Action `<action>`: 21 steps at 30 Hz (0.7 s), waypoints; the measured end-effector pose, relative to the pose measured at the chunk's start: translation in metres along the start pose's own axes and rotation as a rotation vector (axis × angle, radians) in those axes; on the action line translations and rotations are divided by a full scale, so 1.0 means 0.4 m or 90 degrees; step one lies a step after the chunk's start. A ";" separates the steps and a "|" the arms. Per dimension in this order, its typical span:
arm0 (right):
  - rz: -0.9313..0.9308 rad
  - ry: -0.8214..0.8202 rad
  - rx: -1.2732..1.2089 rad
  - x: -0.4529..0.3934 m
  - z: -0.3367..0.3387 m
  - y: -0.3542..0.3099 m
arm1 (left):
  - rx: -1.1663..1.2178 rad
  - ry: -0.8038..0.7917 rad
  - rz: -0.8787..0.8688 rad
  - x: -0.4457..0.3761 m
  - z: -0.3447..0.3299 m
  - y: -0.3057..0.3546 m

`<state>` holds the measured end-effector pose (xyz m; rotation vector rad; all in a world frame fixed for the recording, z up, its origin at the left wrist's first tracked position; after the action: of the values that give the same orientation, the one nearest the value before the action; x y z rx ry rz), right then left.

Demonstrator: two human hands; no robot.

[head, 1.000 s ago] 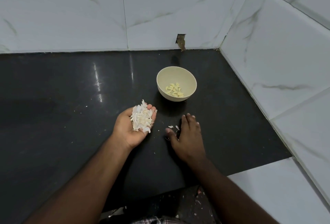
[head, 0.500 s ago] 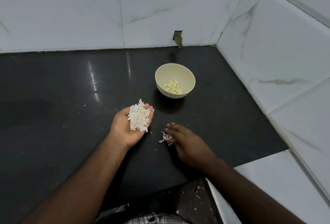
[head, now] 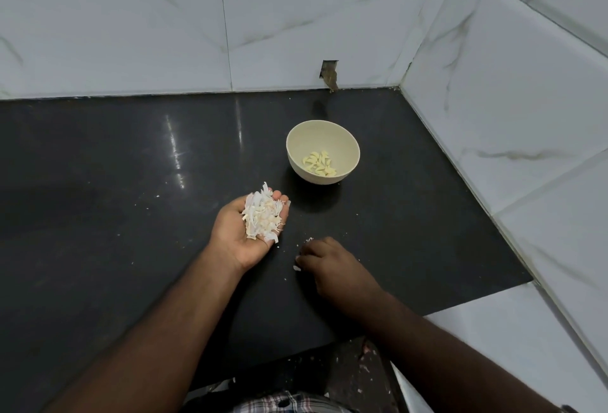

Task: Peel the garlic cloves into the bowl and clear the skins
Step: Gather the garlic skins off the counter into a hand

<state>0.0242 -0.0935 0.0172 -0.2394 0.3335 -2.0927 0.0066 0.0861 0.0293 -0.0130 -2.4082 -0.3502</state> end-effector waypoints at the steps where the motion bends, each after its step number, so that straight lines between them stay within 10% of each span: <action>1: 0.007 0.007 0.017 0.002 0.002 -0.003 | 0.000 0.004 0.000 0.001 0.000 0.001; 9: -0.155 -0.092 0.073 -0.061 0.056 0.029 | 0.000 0.013 0.000 -0.005 0.002 -0.007; 15: -0.460 0.185 -0.766 -0.054 0.163 0.090 | -0.011 0.007 0.006 -0.021 -0.007 -0.030; 21: -0.238 0.187 -0.462 -0.128 0.218 -0.044 | -0.039 -0.110 0.069 -0.029 -0.035 -0.073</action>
<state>0.0626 -0.0529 0.1034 -0.4451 1.3126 -2.2925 0.0213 0.0553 0.0247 -0.2089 -2.5541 -0.3853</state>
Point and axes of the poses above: each hand's wrist, its own x-axis away from the middle knuckle, its own z-axis out of the back of the hand, y = z × x, the point moved 2 cm from there along -x, towards the middle knuckle, and after that the axes turned 3 degrees about -x, right-handed, at the moved point
